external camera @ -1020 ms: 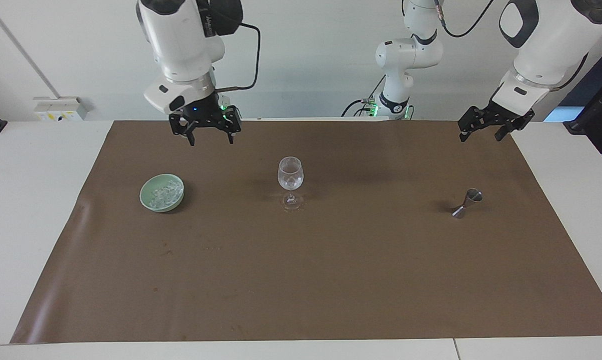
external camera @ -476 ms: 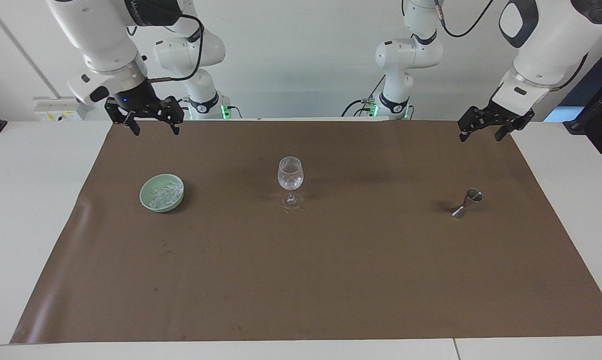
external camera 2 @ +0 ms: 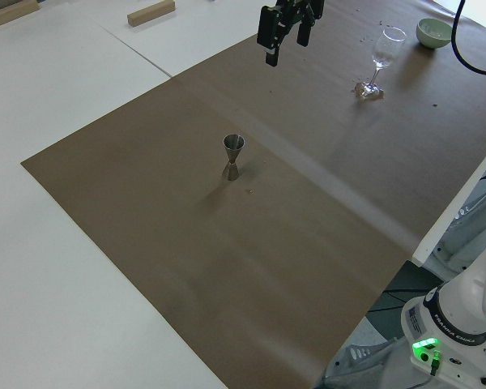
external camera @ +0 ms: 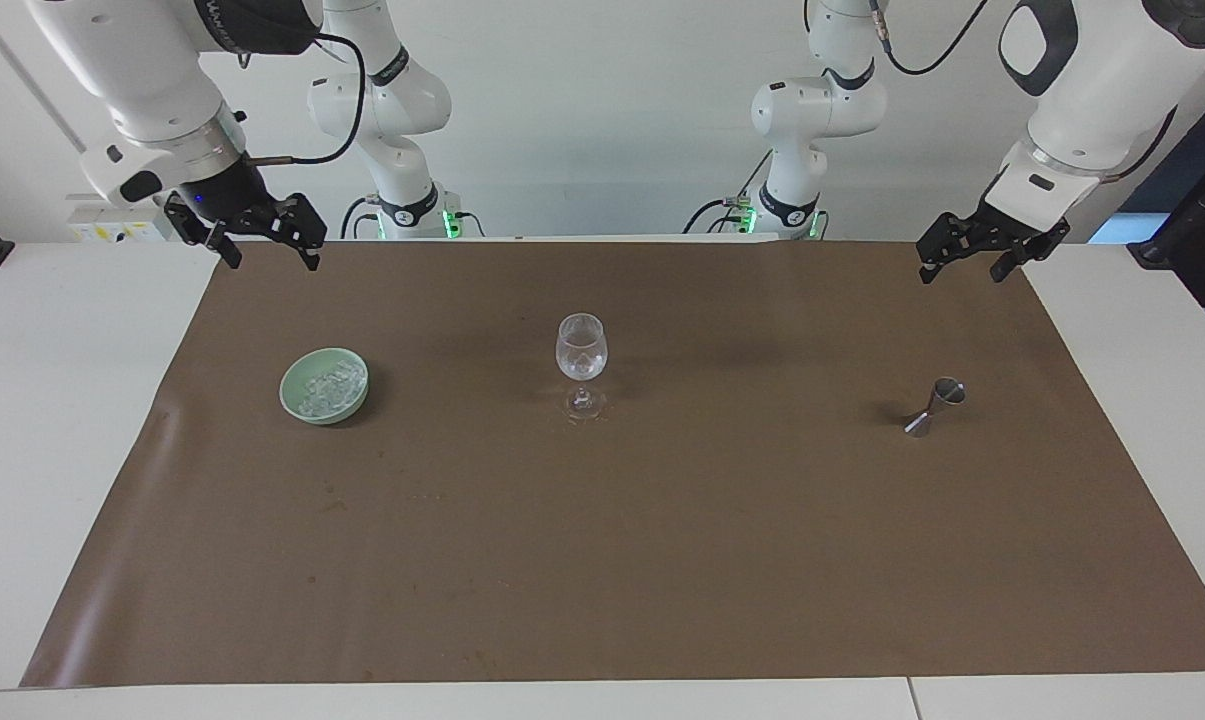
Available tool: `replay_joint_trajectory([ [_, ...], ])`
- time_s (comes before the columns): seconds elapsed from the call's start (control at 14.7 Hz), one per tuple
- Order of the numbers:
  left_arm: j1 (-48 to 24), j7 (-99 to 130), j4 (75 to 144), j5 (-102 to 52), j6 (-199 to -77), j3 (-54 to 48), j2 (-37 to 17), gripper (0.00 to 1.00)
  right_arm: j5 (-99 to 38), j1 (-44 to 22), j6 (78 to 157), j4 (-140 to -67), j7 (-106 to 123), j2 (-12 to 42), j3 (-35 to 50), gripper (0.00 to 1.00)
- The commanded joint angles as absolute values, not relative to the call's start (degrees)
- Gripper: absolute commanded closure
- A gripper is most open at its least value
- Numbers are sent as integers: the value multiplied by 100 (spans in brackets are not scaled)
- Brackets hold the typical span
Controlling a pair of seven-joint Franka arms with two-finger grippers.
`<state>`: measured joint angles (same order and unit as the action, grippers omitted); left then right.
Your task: Pour wine and add ice with both arms
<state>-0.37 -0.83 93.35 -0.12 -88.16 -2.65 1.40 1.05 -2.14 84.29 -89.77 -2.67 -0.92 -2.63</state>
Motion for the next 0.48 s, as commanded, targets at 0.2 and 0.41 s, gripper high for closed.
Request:
replay_joint_trajectory([
  [0.2,0,-141,9492,97,-8877,-281,281,0,211,-53,8367,-9079,-114,-193,-105,0],
  [0.41,0,-141,9492,97,-8877,-281,290,0,237,-61,8402,-9079,-123,-185,-114,0],
])
